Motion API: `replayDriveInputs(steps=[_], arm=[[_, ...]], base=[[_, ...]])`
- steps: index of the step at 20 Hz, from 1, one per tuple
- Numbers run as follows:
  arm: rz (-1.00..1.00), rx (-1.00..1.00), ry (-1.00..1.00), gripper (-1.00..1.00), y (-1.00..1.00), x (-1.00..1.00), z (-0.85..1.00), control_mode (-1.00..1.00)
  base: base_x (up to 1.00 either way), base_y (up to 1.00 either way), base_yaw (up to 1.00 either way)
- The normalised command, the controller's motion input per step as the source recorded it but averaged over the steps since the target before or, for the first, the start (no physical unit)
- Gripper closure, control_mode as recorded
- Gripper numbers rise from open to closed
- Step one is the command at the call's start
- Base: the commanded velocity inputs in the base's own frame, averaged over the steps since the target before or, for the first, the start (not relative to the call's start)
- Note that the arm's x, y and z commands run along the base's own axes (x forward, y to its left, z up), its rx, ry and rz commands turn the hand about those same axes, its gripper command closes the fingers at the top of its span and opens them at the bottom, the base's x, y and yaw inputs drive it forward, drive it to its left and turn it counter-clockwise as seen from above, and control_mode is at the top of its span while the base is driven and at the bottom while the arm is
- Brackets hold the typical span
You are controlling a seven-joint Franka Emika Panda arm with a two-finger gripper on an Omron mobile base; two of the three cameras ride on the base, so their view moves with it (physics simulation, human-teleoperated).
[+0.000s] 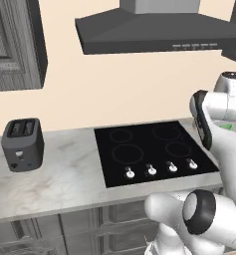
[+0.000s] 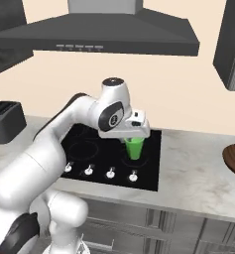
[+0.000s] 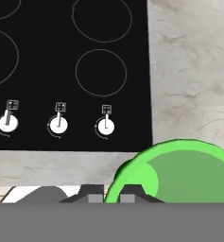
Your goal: Pick the cup and bowl from the counter and place them on the counter next to the sink.
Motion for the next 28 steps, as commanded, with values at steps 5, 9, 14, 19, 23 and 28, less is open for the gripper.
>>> replayDriveInputs(steps=[5,9,14,19,23,28], arm=[[0.00,0.00,-0.12,1.00,1.00,-0.27,0.32,-1.00],[0.00,0.01,-0.20,1.00,0.99,-0.22,0.15,-1.00],[0.00,0.11,-0.16,1.00,0.81,-0.12,0.09,-1.00],[0.00,0.20,-0.13,1.00,0.39,-0.08,0.17,-1.00],[0.00,0.15,-0.08,1.00,0.37,-0.15,0.36,-1.00],[0.00,0.00,0.04,1.00,0.46,-0.52,0.35,-1.00]], base=[[0.00,0.00,0.00],[0.00,0.00,0.00],[0.00,0.00,0.00],[0.00,0.00,0.00],[0.00,0.00,0.00],[0.00,0.00,0.00]])
